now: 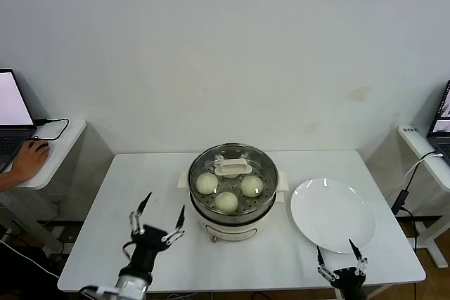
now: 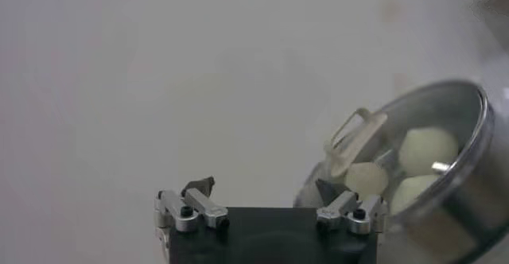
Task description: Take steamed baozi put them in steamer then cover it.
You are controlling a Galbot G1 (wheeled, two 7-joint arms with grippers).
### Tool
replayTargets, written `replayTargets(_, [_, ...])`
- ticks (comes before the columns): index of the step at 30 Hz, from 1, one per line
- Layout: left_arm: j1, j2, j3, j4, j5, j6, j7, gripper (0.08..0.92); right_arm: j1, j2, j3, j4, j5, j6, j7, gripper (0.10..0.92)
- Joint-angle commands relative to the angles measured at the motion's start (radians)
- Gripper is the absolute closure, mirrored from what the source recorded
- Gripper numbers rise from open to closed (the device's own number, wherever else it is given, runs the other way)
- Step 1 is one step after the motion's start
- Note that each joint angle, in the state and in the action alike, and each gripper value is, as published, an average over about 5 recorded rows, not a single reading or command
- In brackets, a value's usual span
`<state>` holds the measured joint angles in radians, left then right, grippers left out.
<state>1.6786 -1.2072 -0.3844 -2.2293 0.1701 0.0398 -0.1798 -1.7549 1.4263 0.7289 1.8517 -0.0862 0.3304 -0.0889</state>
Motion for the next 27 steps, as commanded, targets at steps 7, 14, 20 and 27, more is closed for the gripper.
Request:
replayTargets(7, [0.238,-0.13,-0.099,0.138,-0.362,-0.319,-0.112,0.177,-0.09,-0.075,-0.066,0.116,0.079,-0.076,-0.028,0.203])
replayTargets(14, [0.243,-0.132,-0.094,0.136,-0.36,-0.322,-0.085,0.177,-0.109,-0.077,-0.066,0.163,0.097,-0.117,-0.032,0.203])
replayTargets(20, [0.243,-0.139,-0.092,0.15,-0.346,-0.313,-0.077,0.177,-0.118,-0.076,-0.075,0.193,0.106,-0.162,-0.035,0.202])
replayTargets(27, [0.245,-0.146,-0.09,0.149,-0.334,-0.309,-0.075,0.177,-0.123,-0.074,-0.092,0.212,0.098,-0.175,-0.035,0.203])
